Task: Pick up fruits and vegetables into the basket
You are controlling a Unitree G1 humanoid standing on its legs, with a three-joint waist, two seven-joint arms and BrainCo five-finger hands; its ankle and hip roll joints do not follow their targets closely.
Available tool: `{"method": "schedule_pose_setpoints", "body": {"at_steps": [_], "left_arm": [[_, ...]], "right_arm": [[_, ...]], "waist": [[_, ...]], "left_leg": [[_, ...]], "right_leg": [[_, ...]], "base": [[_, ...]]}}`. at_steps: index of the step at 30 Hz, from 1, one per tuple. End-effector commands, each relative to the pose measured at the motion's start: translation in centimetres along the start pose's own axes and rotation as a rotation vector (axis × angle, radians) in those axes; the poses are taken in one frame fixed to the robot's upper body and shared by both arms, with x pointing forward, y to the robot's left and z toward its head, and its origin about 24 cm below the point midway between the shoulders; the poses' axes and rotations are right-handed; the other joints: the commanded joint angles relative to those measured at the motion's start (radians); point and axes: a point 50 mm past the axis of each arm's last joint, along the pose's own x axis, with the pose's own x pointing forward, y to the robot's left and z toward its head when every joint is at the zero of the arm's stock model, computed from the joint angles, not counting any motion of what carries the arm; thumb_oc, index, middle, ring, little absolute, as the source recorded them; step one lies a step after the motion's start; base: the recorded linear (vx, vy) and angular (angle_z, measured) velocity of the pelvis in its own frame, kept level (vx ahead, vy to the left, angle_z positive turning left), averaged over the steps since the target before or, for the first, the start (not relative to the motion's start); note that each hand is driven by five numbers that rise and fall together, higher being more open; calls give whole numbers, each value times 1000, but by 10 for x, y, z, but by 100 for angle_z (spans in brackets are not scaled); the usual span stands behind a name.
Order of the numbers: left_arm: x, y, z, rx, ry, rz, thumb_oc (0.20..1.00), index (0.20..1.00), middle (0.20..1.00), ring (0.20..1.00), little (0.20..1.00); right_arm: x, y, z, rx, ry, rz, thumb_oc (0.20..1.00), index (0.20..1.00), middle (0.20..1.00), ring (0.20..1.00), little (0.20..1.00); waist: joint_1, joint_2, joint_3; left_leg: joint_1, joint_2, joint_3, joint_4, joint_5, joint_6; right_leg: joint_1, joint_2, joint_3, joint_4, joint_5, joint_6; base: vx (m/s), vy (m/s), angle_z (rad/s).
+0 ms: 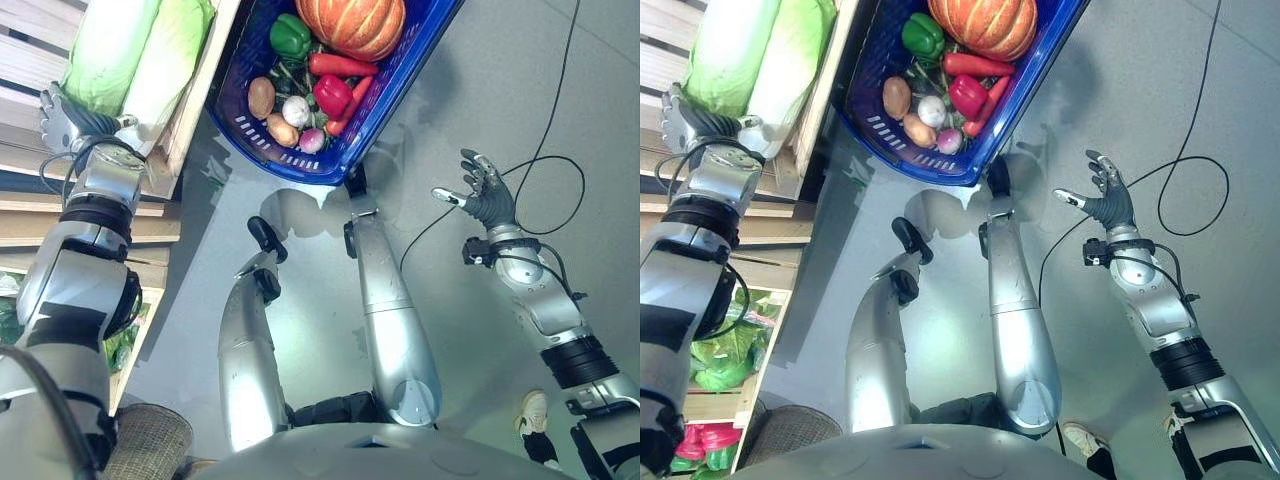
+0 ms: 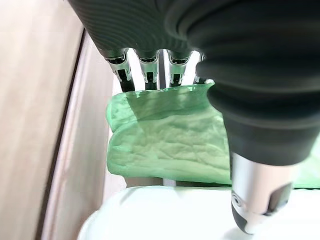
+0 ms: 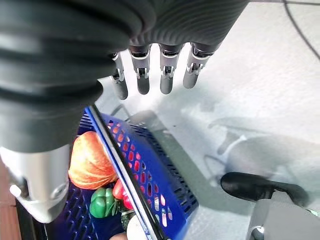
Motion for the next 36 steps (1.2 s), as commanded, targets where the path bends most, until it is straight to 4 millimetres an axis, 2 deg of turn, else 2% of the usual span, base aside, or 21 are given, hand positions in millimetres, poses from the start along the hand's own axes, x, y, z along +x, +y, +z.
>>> {"method": "schedule_pose_setpoints", "body": {"at_steps": [1,5,11,12,13,14,16,17,18,26,32,36], "left_arm": [[16,26,-20,70,47,112,1000,1000,1000,1000,1000],[15,24,-18,4,75,100,1000,1000,1000,1000,1000],[15,20,-21,-189,160,66,1000,1000,1000,1000,1000],[14,17,-23,-218,183,34,915,915,915,915,915],[13,15,-24,-237,200,20,693,693,693,693,693],[12,13,-27,-260,226,0,548,548,548,548,548],[12,12,-28,-265,233,-7,520,520,520,520,520],[11,8,-32,-288,266,-52,272,272,272,272,272],[10,4,-38,-286,292,-91,200,200,200,200,200],[3,-3,-68,-214,414,-156,200,200,200,200,200],[2,-2,-77,-210,438,-137,200,200,200,200,200],[1,-1,-83,-169,392,-135,200,200,200,200,200]], "right_arm": [[-6,1,-1,29,-26,16,1000,1000,1000,1000,1000],[-6,1,-4,47,-15,14,1000,1000,1000,1000,1000],[-6,2,-6,44,-12,20,1000,1000,1000,1000,1000],[-7,3,-5,49,-15,21,1000,1000,1000,1000,1000],[-6,3,-4,53,-16,20,1000,1000,1000,1000,1000],[-6,4,-3,54,-16,21,1000,1000,1000,1000,1000],[-6,4,-3,54,-16,21,1000,1000,1000,1000,1000],[-5,4,-3,51,-14,21,1000,1000,1000,1000,1000],[-4,3,-1,50,-14,20,1000,1000,1000,1000,1000],[-2,-4,5,37,-18,28,1000,1000,1000,1000,1000],[-4,-4,7,42,-33,23,1000,1000,1000,1000,1000],[-7,-6,9,38,-56,25,1000,1000,1000,1000,1000]], "waist": [[-53,34,-23],[-58,33,-23],[-59,34,-23],[-58,32,-23],[-58,31,-23],[-59,30,-23],[-59,30,-23],[-60,30,-23],[-62,30,-23],[-74,34,-23],[-71,30,-23],[-66,28,-23]], "left_leg": [[-112,-28,0,53,-20,48],[-117,-28,4,58,-25,48],[-119,-28,3,67,-33,47],[-124,-29,-1,74,-36,48],[-126,-29,-2,77,-38,48],[-127,-29,-3,79,-39,48],[-127,-29,-3,79,-39,48],[-126,-29,-3,80,-39,47],[-129,-29,-2,82,-39,47],[-123,-26,2,93,-45,46],[-97,-25,1,84,-43,42],[-55,-25,-2,64,-38,38]], "right_leg": [[-3,5,-42,43,-111,43],[-13,2,-38,41,-107,44],[-15,-1,-32,41,-108,46],[-19,-1,-33,46,-110,46],[-20,-1,-32,48,-110,46],[-20,-1,-32,49,-111,46],[-20,-1,-32,49,-111,46],[-21,-1,-31,52,-112,46],[-24,-2,-30,51,-111,46],[-26,-2,-14,57,-112,41],[1,-7,-19,47,-114,39],[42,-15,-29,36,-117,41]], "base": [[0,0,0],[16,31,-3],[11,17,0],[0,0,0],[0,0,0],[0,0,0],[0,0,0],[0,0,0],[23,53,1],[17,39,-3],[0,0,0],[0,0,0]]}}
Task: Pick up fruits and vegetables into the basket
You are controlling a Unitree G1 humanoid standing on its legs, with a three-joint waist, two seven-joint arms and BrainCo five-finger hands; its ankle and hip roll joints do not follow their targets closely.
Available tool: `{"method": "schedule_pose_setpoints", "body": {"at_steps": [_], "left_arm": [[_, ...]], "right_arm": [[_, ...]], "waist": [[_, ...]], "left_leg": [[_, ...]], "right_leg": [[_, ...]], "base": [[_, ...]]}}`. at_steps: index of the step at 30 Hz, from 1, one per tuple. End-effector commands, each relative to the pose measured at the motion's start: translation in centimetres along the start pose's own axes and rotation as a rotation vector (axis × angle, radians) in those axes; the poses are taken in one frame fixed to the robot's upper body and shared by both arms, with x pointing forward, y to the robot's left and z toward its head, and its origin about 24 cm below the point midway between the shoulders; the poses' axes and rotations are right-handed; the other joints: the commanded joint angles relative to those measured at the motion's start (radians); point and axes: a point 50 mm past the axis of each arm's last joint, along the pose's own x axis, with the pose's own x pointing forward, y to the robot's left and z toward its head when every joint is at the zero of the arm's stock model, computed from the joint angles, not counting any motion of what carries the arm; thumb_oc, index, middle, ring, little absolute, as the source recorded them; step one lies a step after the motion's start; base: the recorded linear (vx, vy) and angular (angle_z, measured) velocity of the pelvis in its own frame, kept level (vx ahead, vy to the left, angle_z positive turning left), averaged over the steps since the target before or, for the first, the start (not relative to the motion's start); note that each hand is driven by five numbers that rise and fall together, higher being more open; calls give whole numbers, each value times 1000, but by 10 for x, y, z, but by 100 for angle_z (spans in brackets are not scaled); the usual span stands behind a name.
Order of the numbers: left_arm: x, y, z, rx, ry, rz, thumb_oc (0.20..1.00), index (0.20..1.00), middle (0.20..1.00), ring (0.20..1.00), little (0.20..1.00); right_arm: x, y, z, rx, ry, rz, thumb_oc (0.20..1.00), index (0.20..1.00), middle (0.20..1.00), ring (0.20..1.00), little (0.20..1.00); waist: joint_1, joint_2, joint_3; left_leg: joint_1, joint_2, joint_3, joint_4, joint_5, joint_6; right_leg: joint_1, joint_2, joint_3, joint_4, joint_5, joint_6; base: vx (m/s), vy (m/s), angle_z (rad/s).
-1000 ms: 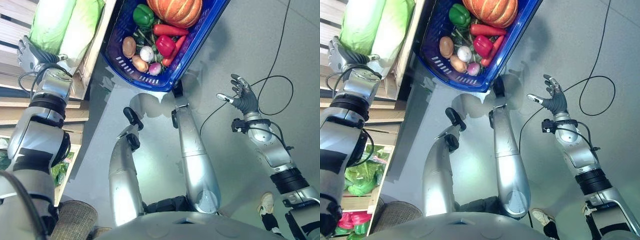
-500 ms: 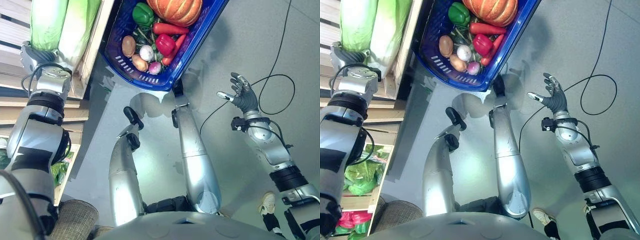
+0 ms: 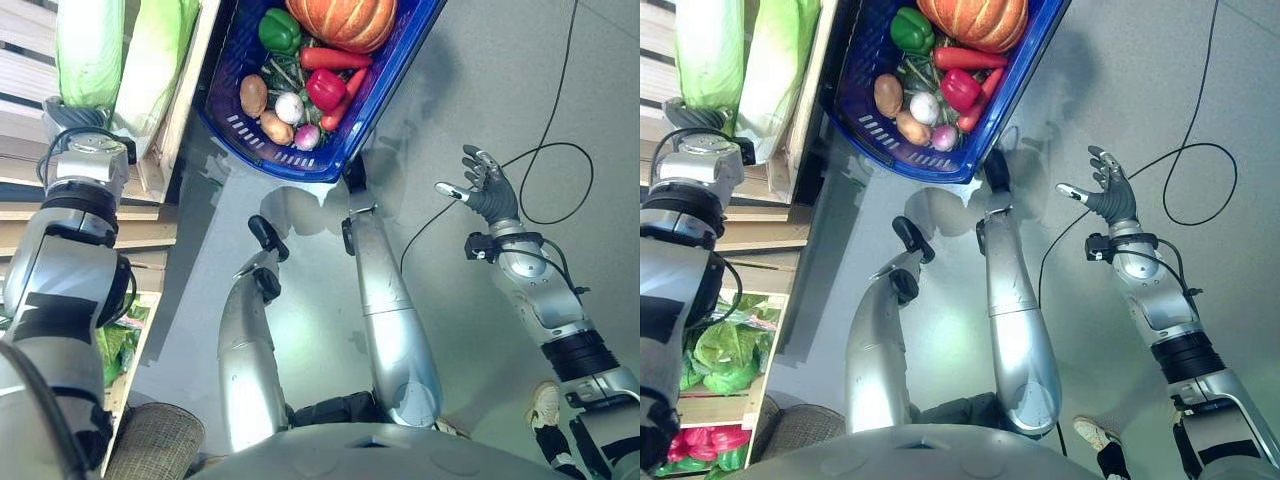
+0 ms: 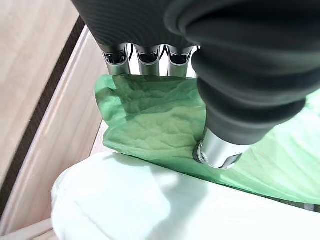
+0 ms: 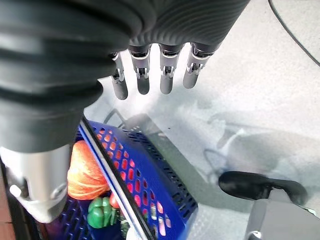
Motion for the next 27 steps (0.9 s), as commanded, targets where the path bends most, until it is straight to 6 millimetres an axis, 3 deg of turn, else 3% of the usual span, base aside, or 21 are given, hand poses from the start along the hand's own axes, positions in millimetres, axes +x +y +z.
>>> {"method": "schedule_pose_setpoints", "body": {"at_steps": [1,9,16,23,24,27], "left_arm": [[6,14,-61,88,163,49,200,200,200,200,200],[-2,5,-50,58,-148,-11,200,200,200,200,200],[-49,-18,-47,-78,-495,-129,200,200,200,200,200],[-92,-23,-20,-130,-771,-272,200,200,200,200,200],[-103,-23,-13,-151,-827,-314,200,200,200,200,200],[-119,-23,-6,-193,-898,-406,200,200,200,200,200]], "right_arm": [[-14,-2,7,14,-58,19,1000,1000,1000,1000,1000],[-25,3,19,78,-145,104,1000,1000,1000,1000,1000],[-26,14,39,212,-249,241,1000,1000,1000,1000,1000],[-12,35,62,340,-272,351,1000,1000,1000,1000,1000],[-9,42,67,374,-273,370,1000,1000,1000,1000,1000],[-4,54,71,461,-244,387,1000,1000,1000,1000,1000]], "waist": [[-52,23,-21],[-20,33,-21],[66,51,-21],[149,49,-21],[166,45,-21],[198,38,-21]], "left_leg": [[-72,-22,-14,53,-30,41],[39,-34,-16,-5,-16,40],[127,-53,-43,-47,-12,47],[170,-68,-76,-57,-15,59],[159,-71,-76,-65,15,71],[174,-76,-90,-68,15,79]], "right_leg": [[49,-19,-53,12,-116,41],[172,-37,-86,-36,-117,47],[299,-61,-139,-86,-119,54],[382,-67,-188,-98,-130,50],[382,-69,-204,-113,-99,41],[410,-70,-221,-114,-99,40]], "base": [[0,0,0],[-10,-36,1],[-30,-113,7],[-32,-151,19],[-94,-179,20],[-30,-161,19]]}}
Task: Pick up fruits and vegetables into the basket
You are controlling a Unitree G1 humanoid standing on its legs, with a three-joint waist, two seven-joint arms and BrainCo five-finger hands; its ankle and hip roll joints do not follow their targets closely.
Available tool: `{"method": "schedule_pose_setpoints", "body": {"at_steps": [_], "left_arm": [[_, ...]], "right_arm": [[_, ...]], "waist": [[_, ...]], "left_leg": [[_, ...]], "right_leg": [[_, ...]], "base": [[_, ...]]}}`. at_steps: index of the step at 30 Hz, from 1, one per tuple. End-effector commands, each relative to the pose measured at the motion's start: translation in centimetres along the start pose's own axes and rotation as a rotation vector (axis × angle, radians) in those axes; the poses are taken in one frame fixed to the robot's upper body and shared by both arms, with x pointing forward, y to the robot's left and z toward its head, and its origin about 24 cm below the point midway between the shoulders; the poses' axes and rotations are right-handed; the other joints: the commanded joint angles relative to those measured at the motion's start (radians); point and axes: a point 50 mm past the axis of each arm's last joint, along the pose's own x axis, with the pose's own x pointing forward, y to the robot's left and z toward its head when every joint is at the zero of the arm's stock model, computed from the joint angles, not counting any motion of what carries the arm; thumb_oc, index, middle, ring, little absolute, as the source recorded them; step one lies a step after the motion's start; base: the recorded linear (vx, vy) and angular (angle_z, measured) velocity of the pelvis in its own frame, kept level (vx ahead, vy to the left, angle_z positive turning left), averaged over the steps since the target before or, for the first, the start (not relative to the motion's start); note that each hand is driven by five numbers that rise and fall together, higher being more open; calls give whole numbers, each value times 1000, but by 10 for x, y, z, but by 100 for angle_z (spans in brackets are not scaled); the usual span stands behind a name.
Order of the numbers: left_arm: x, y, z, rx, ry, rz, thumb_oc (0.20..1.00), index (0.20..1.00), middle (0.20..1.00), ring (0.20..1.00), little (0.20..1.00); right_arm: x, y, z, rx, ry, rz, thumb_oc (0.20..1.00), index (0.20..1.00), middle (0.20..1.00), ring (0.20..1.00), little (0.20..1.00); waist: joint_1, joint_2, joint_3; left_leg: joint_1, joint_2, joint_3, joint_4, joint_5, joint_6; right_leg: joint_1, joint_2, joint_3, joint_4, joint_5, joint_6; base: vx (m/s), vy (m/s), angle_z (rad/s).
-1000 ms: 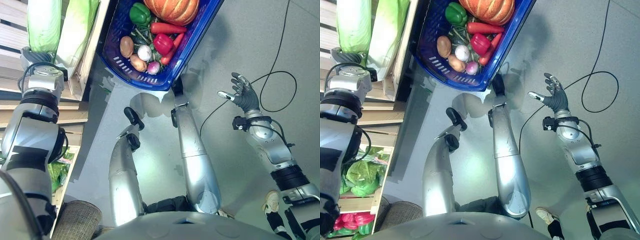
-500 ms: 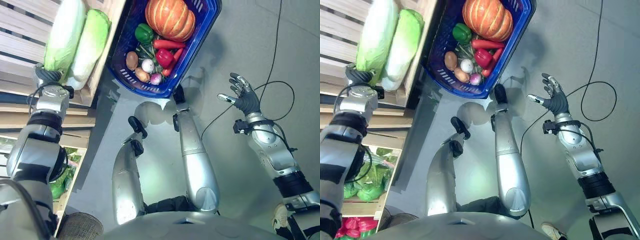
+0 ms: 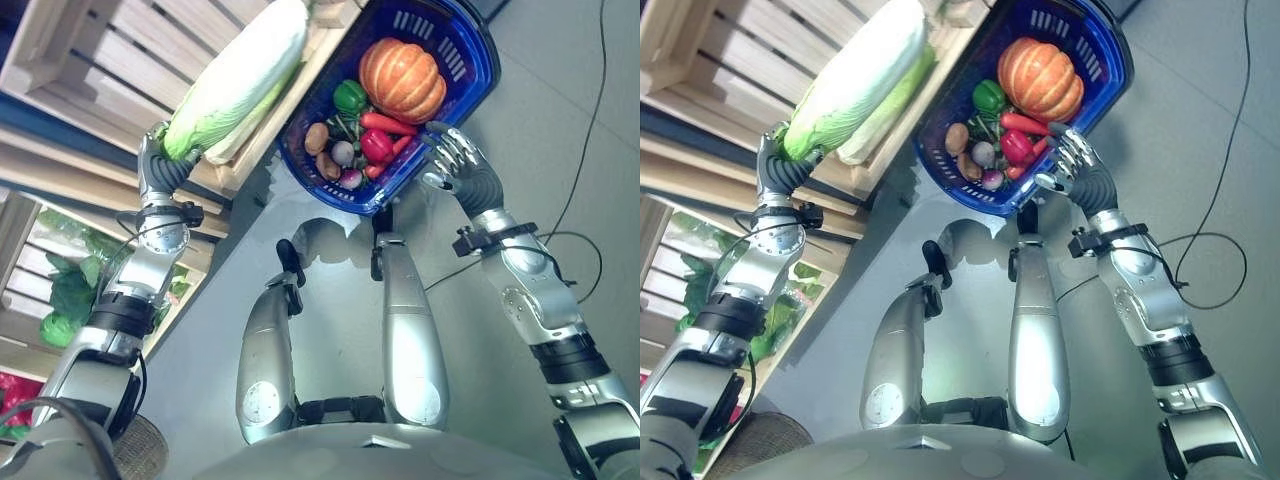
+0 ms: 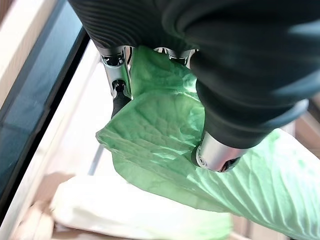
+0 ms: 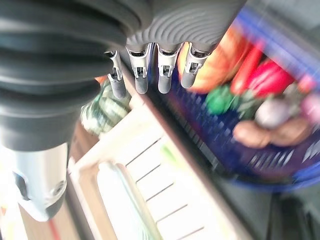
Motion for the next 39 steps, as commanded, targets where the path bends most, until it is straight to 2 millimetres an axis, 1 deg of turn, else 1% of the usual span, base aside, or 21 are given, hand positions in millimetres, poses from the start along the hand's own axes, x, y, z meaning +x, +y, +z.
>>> {"method": "schedule_pose_setpoints", "body": {"at_steps": [1,5,13,18,22,26,33,38,39], "left_arm": [[0,15,35,-82,-217,-31,200,200,200,200,200],[-14,1,56,-151,-327,-163,200,200,200,200,200],[-30,-20,82,-300,-430,-392,200,200,200,200,200],[-41,-36,97,-346,-480,-564,200,200,200,200,200],[-49,-49,102,-357,-479,-698,200,200,200,200,200],[-51,-56,103,-314,-467,-789,200,200,200,200,200],[-54,-60,97,-233,-414,-904,200,200,200,200,200],[-57,-62,87,-155,-340,-983,200,200,200,200,200],[-58,-62,82,-139,-295,-1016,200,200,200,200,200]], "right_arm": [[6,24,8,187,-33,50,1000,1000,1000,1000,1000],[14,41,2,345,-22,64,1000,1000,1000,1000,1000],[26,71,2,546,-37,153,1000,1000,1000,1000,1000],[29,85,3,574,-42,218,1000,1000,1000,1000,1000],[33,94,7,536,-62,253,1000,1000,1000,1000,1000],[36,98,12,517,-78,272,1000,1000,1000,1000,1000],[35,98,17,509,-84,289,1000,1000,1000,1000,1000],[36,94,20,475,-107,269,1000,1000,1000,1000,1000],[36,93,23,457,-119,269,1000,1000,1000,1000,1000]], "waist": [[13,-2,-33],[55,-12,-33],[94,-11,-33],[107,-10,-33],[114,-8,-33],[117,-9,-33],[118,-6,-33],[120,0,-33],[120,1,-33]], "left_leg": [[-75,-67,25,53,-32,99],[-65,-74,9,49,-35,113],[-50,-85,-8,44,-33,128],[-42,-90,-11,37,-31,133],[-28,-93,-15,26,-26,135],[-23,-92,-16,24,-26,136],[-10,-92,-16,19,-24,134],[3,-90,-13,13,-24,132],[6,-90,-11,11,-24,132]], "right_leg": [[104,-19,-49,-32,-78,62],[135,-22,-75,-44,-72,65],[166,-28,-99,-55,-58,77],[184,-36,-109,-74,-47,83],[203,-39,-114,-87,-41,88],[209,-39,-118,-92,-37,91],[226,-42,-120,-103,-33,94],[240,-49,-124,-115,-30,95],[244,-49,-124,-119,-30,95]], "base": [[-2,-178,19],[-14,-164,18],[-7,-85,12],[-14,-47,4],[-9,-30,7],[-3,-8,0],[0,0,0],[0,0,0],[0,0,0]]}}
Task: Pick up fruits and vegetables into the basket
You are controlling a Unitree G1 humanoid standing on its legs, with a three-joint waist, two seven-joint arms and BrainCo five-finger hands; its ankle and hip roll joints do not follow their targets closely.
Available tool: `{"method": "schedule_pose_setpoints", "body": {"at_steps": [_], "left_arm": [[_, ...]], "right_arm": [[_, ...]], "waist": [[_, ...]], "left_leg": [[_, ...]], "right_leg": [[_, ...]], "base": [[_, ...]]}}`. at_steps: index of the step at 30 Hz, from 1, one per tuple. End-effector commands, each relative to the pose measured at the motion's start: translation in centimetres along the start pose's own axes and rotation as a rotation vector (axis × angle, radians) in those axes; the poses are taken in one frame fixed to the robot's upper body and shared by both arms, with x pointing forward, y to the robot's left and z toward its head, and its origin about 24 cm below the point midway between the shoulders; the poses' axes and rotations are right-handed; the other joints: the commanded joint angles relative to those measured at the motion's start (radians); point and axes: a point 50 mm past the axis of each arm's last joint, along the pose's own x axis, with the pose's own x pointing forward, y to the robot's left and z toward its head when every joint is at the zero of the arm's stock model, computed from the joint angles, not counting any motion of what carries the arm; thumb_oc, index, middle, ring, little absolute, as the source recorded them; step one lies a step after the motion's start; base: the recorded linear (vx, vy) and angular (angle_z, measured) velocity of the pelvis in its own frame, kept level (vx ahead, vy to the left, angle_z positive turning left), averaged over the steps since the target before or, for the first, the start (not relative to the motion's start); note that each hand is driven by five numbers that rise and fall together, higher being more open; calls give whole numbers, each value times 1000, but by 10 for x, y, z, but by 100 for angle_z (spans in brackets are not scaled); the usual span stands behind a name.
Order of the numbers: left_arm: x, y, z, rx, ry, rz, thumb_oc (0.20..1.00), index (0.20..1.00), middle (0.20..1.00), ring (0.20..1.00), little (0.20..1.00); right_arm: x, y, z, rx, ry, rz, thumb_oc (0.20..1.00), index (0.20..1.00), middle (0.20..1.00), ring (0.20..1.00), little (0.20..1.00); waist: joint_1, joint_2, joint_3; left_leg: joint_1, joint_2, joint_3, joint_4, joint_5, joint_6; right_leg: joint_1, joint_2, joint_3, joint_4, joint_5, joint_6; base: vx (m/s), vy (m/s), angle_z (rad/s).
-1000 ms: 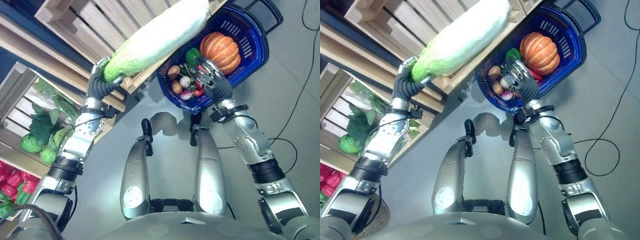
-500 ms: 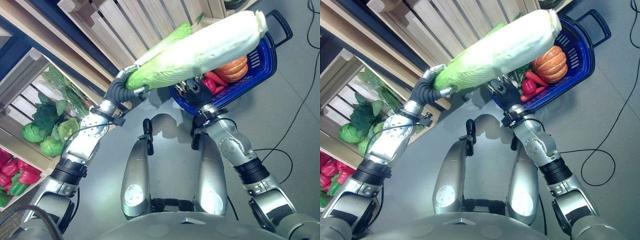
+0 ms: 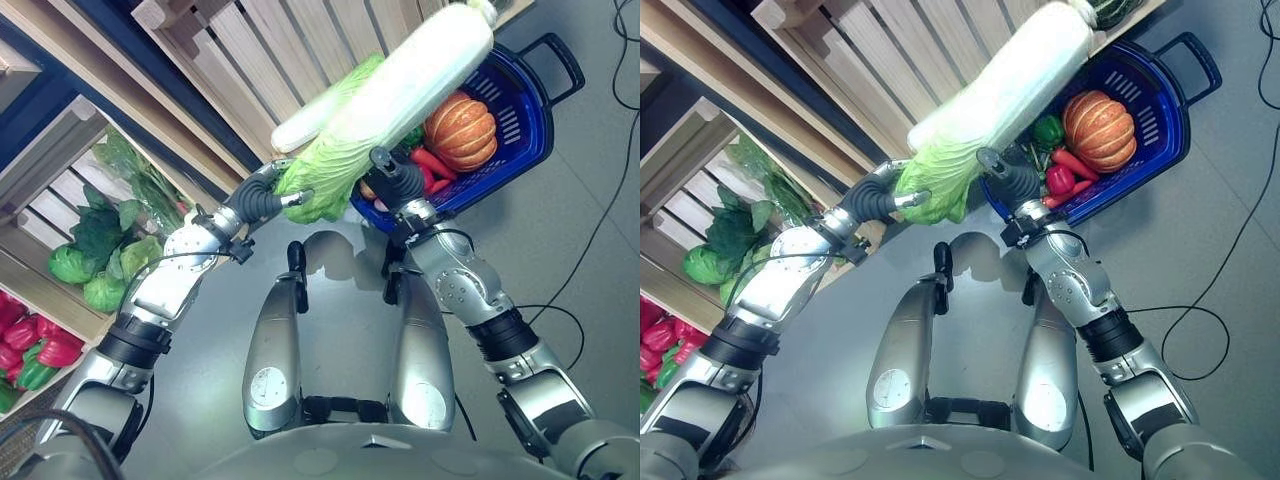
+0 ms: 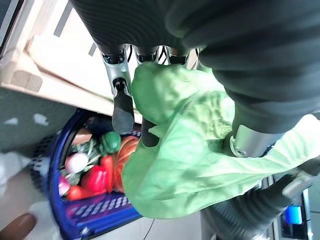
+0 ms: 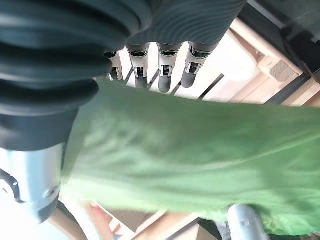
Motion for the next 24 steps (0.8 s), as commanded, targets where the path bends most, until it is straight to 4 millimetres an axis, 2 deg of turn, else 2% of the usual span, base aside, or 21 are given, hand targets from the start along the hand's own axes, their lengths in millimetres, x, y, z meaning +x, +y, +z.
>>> {"method": "schedule_pose_setpoints", "body": {"at_steps": [1,5,14,15,16,18,19,20,21,24], "left_arm": [[-1,-15,33,91,-101,-141,200,200,200,200,200],[-5,-16,27,114,-44,-179,200,200,200,200,200],[-14,-9,23,268,52,-285,200,200,200,200,200],[-15,-9,24,275,57,-298,200,200,200,200,200],[-16,-8,24,279,63,-308,200,200,200,200,200],[-17,-8,22,286,88,-329,200,200,200,200,200],[-18,-7,19,266,119,-334,250,250,250,250,250],[-18,-7,19,257,127,-334,423,423,423,423,423],[-19,-6,13,214,159,-315,1000,1000,1000,1000,1000],[-23,-7,1,136,213,-285,1000,1000,1000,1000,1000]], "right_arm": [[7,27,26,-30,-134,121,1000,1000,1000,1000,1000],[5,29,32,-68,-148,149,1000,1000,1000,1000,1000],[3,56,35,-98,-60,426,1000,1000,1000,1000,1000],[2,59,35,-110,-62,443,438,438,438,438,438],[2,60,36,-130,-78,449,200,200,200,200,200],[3,59,45,-187,-146,421,200,200,200,200,200],[4,55,52,-187,-185,373,200,200,200,200,200],[4,54,54,-185,-198,355,200,200,200,200,200],[4,44,57,-184,-239,285,200,200,200,200,200],[3,23,71,-235,-330,145,200,200,200,200,200]], "waist": [[-13,3,-34],[-14,5,-34],[-5,12,-34],[-3,13,-34],[0,13,-34],[2,15,-34],[1,18,-34],[1,19,-34],[-2,22,-34],[-9,29,-34]], "left_leg": [[-27,-84,72,-23,-8,107],[-22,-83,74,-27,-8,106],[-7,-85,72,-32,-7,102],[-5,-86,70,-32,-8,101],[-5,-86,68,-32,-7,101],[-3,-86,69,-33,-7,100],[-3,-86,70,-33,-6,99],[-3,-86,70,-34,-5,99],[-9,-88,65,-29,-9,98],[-25,-82,74,-28,-8,99]], "right_leg": [[81,-23,-26,-26,-54,69],[87,-23,-26,-32,-54,70],[110,-25,-27,-48,-54,70],[112,-27,-28,-48,-55,71],[114,-28,-29,-48,-55,72],[116,-30,-32,-49,-54,73],[117,-31,-32,-48,-54,72],[116,-31,-32,-48,-54,72],[109,-29,-33,-39,-58,73],[85,-27,-30,-29,-61,71]], "base": [[0,0,0],[0,0,0],[0,0,0],[0,0,0],[0,0,0],[-1,-7,2],[0,0,0],[0,0,0],[0,0,0],[-38,19,-2]]}}
